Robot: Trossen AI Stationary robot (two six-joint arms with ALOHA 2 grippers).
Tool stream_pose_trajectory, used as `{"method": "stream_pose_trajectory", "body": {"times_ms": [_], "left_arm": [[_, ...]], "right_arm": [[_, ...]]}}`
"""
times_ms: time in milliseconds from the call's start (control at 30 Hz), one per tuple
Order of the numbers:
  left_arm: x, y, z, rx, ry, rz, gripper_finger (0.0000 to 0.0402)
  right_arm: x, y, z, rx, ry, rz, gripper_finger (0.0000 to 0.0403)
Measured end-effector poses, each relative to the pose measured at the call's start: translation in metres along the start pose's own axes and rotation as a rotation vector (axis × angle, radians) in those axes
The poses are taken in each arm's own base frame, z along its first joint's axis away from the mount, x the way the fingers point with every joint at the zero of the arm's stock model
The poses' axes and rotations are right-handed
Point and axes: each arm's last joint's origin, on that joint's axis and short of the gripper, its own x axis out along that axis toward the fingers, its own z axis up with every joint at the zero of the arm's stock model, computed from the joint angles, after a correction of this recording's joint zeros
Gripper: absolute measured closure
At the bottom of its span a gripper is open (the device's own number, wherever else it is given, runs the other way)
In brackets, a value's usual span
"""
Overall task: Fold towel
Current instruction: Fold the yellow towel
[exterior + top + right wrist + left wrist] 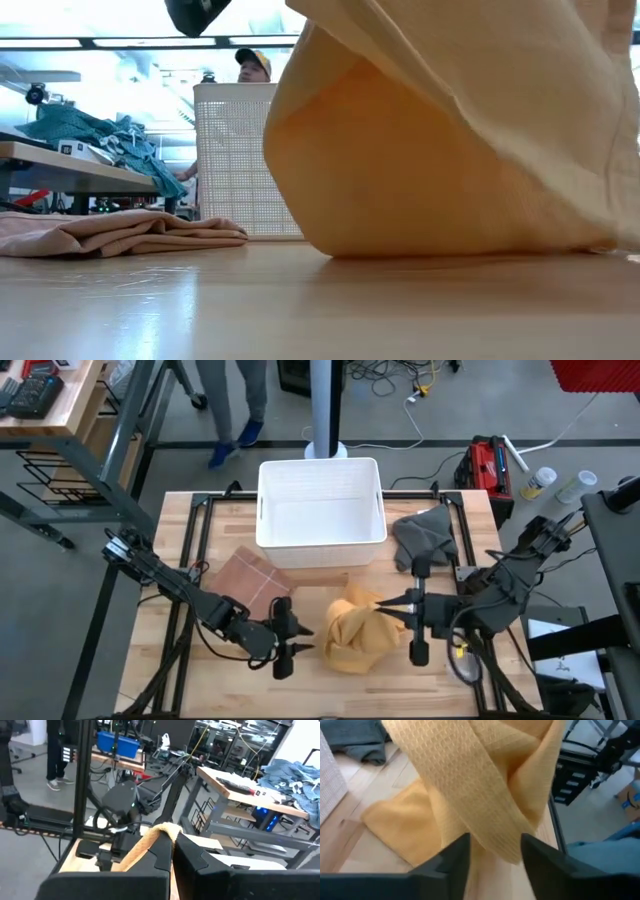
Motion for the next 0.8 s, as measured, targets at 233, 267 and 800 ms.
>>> {"method": "stream_pose_trajectory", "body": {"times_ms": [233, 267, 800], "left_arm": [[0.018, 0.006, 0.003, -0.007, -0.046, 0.024, 0.014], [0.022, 0.009, 0.003, -0.005, -0.053, 0.031, 0.013], [0.046, 0.017, -0.003, 0.247, -0.028, 0.037, 0.0334]], "right_arm": [[0.003, -0.001, -0.002, -0.008, 0.024, -0.104, 0.0403], [0.003, -0.001, -0.003, -0.01, 0.027, -0.107, 0.0403], [0.005, 0.002, -0.018, -0.01, 0.102, -0.114, 0.0403]]}}
